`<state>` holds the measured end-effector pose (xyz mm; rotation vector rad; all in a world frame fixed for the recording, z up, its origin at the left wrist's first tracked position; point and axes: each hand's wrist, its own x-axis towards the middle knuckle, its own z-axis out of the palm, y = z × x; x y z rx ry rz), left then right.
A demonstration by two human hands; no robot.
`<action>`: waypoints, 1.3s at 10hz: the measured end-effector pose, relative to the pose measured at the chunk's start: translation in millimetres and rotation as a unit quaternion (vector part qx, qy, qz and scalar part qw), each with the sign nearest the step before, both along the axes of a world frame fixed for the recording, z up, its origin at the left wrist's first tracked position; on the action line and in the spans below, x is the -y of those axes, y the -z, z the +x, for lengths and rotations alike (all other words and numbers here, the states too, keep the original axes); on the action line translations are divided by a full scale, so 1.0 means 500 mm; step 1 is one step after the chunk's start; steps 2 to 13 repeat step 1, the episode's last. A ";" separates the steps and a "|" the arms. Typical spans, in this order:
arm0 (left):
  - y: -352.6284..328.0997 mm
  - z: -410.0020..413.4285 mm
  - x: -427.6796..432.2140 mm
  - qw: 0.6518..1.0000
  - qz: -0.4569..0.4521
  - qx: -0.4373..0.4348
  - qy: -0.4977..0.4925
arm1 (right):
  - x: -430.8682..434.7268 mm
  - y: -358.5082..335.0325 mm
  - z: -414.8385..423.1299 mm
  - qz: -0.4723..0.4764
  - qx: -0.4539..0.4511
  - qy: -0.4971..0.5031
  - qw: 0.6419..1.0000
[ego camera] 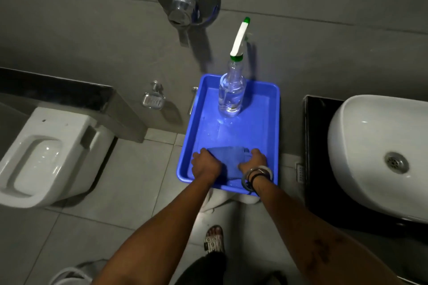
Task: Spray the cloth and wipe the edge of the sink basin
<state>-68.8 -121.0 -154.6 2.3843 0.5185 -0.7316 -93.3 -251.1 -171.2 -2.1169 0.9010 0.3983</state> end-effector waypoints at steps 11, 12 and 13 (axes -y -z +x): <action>-0.025 0.002 -0.006 0.996 0.041 0.051 0.060 | 0.000 -0.026 -0.002 -0.039 -0.008 -0.043 0.998; -0.025 0.002 -0.006 0.996 0.041 0.051 0.060 | 0.000 -0.026 -0.002 -0.039 -0.008 -0.043 0.998; -0.025 0.002 -0.006 0.996 0.041 0.051 0.060 | 0.000 -0.026 -0.002 -0.039 -0.008 -0.043 0.998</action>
